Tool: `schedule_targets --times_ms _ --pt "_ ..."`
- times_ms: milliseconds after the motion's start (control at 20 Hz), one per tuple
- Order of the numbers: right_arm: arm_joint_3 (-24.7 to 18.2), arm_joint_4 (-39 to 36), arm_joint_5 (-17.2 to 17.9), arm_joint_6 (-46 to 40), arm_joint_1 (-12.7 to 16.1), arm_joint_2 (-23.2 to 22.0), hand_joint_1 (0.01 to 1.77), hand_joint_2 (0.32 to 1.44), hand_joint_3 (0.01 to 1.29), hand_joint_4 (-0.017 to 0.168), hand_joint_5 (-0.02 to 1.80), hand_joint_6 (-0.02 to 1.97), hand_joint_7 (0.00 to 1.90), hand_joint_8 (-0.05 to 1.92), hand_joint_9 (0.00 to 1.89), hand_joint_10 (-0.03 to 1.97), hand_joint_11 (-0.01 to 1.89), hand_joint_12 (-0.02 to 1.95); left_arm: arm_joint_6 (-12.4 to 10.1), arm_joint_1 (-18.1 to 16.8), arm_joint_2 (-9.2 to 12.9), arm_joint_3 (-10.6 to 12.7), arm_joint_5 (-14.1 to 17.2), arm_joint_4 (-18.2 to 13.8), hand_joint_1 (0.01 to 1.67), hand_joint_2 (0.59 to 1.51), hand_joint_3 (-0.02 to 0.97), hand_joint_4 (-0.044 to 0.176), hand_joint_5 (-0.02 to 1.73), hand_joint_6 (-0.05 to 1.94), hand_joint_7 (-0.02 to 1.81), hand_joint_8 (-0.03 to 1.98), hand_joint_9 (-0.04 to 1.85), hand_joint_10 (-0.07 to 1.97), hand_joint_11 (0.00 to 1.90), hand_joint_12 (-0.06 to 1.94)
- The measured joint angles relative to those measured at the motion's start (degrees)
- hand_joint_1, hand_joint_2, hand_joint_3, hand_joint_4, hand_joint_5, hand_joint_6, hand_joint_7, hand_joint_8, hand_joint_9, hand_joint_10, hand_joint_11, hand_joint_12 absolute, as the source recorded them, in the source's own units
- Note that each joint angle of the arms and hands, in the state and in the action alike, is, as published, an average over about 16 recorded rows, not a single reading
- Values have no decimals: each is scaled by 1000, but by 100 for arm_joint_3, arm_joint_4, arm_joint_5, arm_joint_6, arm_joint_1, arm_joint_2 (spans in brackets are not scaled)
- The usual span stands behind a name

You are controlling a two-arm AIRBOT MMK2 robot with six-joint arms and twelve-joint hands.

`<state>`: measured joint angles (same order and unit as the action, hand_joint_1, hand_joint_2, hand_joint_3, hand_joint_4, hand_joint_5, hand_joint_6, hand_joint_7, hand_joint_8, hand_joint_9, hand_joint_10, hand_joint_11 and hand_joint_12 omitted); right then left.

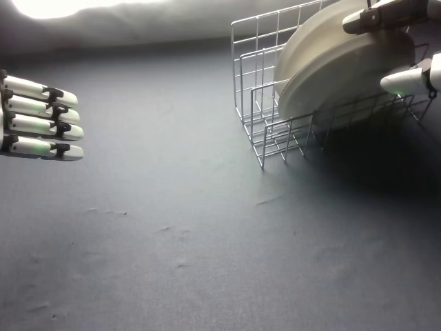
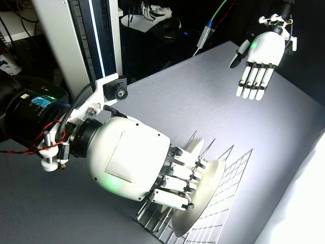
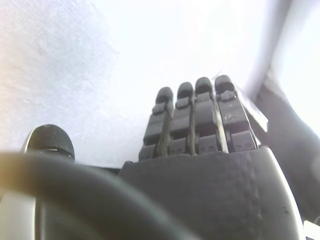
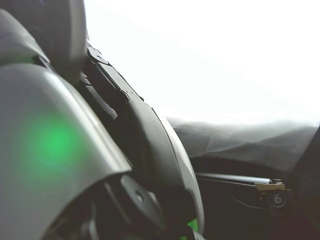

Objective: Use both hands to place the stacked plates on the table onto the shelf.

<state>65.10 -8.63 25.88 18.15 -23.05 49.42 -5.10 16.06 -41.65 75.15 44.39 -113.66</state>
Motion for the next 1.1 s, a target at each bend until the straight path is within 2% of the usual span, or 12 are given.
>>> schedule_targets --times_ms 250,450,650,900,1100 --pt "0 -419 115 12 102 14 1057 1101 13 -7 512 15 566 9 547 21 26 1237 -4 11 0 -22 1 -1 20 1117 11 -2 39 15 20 10 20 10 14 -7" --pt "-7 -1015 216 16 304 54 1054 1097 12 -7 516 14 568 9 548 21 25 1242 -23 33 0 -53 6 -1 20 1118 11 -2 39 15 21 10 19 10 15 -8" --pt "-54 -1813 320 23 570 107 1049 1092 12 -7 518 15 566 9 545 21 24 1251 -42 68 -1 -69 15 -6 19 1118 10 -2 38 15 19 10 19 10 15 -8" --pt "-128 -3210 561 73 879 218 1038 1079 12 -3 522 14 565 10 542 22 25 1255 -67 111 -24 -37 19 -9 19 1119 11 -2 60 15 48 10 36 9 23 2" --pt "-173 -3871 673 97 1018 270 1033 1072 12 -1 524 14 562 10 540 22 27 1252 -79 131 -34 -8 17 -10 19 1120 11 -2 75 15 68 9 47 9 28 9"
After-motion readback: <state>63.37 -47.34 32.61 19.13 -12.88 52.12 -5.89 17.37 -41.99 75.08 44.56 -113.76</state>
